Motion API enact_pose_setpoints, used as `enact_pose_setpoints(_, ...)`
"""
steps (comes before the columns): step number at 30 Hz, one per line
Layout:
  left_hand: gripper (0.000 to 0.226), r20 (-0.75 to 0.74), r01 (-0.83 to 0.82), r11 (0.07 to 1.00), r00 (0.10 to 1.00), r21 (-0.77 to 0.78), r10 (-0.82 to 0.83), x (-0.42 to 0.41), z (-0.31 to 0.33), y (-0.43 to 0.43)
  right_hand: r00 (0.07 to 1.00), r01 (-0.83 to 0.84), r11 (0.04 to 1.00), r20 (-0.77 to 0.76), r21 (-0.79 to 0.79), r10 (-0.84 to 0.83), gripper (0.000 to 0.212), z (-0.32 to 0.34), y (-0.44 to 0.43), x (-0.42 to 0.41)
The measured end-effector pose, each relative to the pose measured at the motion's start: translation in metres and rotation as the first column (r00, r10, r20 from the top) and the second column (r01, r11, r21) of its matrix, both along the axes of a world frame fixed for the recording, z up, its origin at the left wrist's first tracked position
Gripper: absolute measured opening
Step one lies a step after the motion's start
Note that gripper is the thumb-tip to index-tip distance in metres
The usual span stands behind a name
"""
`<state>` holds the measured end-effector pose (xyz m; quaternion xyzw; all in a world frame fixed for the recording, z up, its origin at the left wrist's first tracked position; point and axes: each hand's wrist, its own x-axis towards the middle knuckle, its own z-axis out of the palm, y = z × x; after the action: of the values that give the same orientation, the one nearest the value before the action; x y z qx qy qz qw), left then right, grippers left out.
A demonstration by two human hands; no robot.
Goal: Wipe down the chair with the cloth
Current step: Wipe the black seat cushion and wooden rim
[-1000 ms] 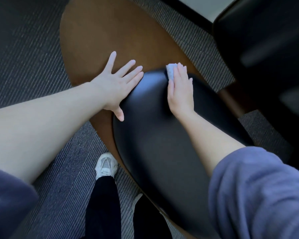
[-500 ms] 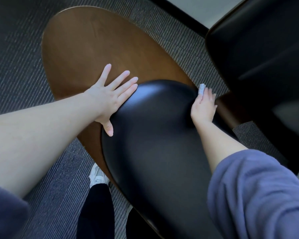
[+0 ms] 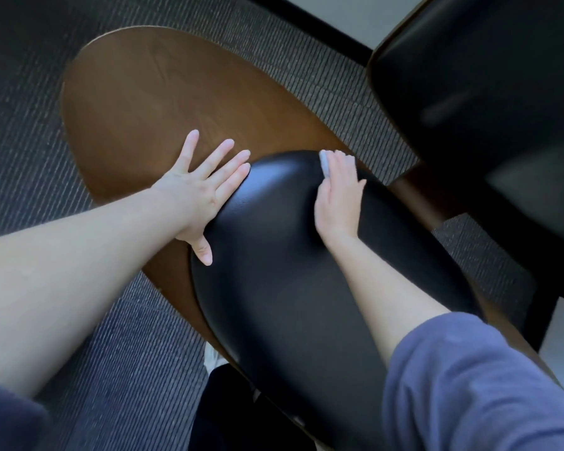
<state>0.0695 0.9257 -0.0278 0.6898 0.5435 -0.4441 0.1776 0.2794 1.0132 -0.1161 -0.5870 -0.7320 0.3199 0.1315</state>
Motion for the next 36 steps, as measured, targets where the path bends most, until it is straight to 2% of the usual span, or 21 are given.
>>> enact_pose_setpoints(2,0.151,0.012,0.001,1.000,1.000,-0.013,-0.001,0.000,-0.001,-0.002,0.990,-0.129,0.992,-0.059,0.008,0.129,0.062,0.009,-0.021,-0.012)
enact_pose_setpoints(5,0.149,0.020,-0.007,1.000,1.000,-0.018,0.007,-0.001,-0.004,-0.001,0.952,-0.297,0.955,-0.071,0.016,0.297,0.063,0.010,-0.037,-0.011)
enact_pose_setpoints(10,0.150,0.064,0.004,0.999,0.998,0.053,-0.008,-0.006,-0.013,-0.003,0.998,-0.046,0.999,-0.035,0.006,0.046,0.065,0.013,-0.036,-0.027)
enact_pose_setpoints(16,0.142,0.102,0.101,0.985,0.988,0.141,-0.116,-0.013,-0.009,-0.011,0.955,-0.267,0.964,-0.133,0.008,0.266,0.059,0.030,-0.126,-0.035)
enact_pose_setpoints(22,0.133,0.131,0.159,0.965,0.973,0.209,-0.189,-0.026,-0.001,-0.025,0.918,-0.374,0.925,-0.114,0.063,0.379,0.059,0.030,-0.182,-0.019)
enact_pose_setpoints(30,0.118,0.180,0.058,0.960,0.977,0.275,-0.111,-0.018,0.007,-0.043,0.810,-0.585,0.787,0.096,0.196,0.578,0.052,0.027,-0.223,0.023)
enact_pose_setpoints(36,0.115,0.195,-0.015,0.959,0.980,0.283,-0.043,-0.010,0.008,-0.056,0.656,-0.755,0.625,0.226,0.199,0.720,0.051,0.025,-0.228,0.056)
